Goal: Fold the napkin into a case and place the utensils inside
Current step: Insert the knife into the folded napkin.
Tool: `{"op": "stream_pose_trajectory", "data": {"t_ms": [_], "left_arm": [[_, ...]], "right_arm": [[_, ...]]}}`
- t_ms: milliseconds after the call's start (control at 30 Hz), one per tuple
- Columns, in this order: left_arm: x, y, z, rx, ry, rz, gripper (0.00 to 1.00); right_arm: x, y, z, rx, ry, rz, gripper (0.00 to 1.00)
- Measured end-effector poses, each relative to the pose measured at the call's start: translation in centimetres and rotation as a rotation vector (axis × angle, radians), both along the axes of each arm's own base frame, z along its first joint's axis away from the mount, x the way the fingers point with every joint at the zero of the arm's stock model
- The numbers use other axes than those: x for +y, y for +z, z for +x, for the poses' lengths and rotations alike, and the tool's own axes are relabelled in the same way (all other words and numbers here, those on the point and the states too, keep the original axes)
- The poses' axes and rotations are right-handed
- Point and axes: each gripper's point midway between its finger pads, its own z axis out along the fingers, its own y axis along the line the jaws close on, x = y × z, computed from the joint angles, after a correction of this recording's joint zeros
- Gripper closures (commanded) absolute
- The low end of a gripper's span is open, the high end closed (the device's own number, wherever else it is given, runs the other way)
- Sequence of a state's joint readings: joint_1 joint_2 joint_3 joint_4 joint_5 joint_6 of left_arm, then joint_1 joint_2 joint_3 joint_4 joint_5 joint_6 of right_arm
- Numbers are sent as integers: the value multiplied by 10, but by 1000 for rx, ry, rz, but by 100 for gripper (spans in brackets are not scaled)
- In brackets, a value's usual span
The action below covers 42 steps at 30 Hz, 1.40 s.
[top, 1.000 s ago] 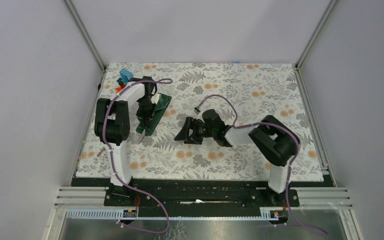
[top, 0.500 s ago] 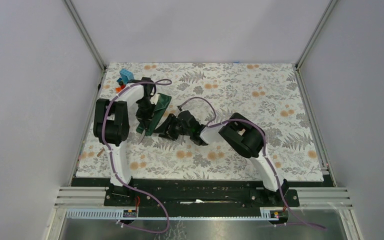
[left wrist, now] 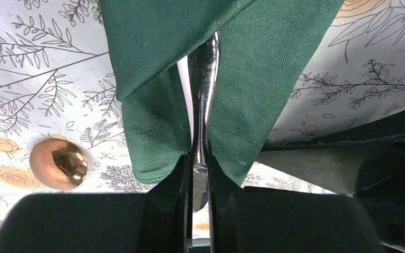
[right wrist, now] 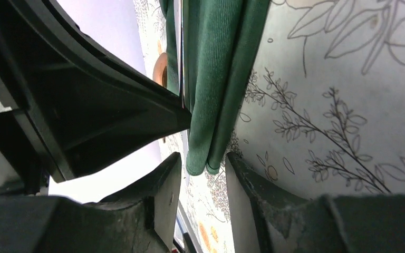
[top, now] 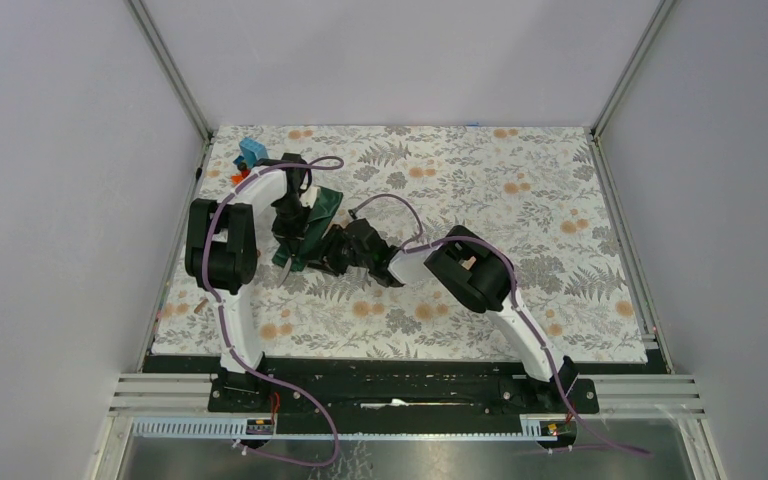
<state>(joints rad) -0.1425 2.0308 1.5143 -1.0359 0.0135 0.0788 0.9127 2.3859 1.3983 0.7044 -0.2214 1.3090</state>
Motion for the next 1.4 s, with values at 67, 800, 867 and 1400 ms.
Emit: {"op": "stream_pose_trajectory", "data": {"t_ms": [67,800,867,1400], "left_arm": [[0,0,0,0,0,0,100],[-3,9,13,-16,-4,-8,100],[-5,10,20,-22,-5,-14,100],[-8,9,42,-19,-29,-15,100]], "right_arm": [[3,0,2,5,-3,-2,57],[9,-13,4,-2,-13,-61,100],[9,-13,4,-8,-10,-63,100],[9,-13,3,-24,-2,-69,100]]}}
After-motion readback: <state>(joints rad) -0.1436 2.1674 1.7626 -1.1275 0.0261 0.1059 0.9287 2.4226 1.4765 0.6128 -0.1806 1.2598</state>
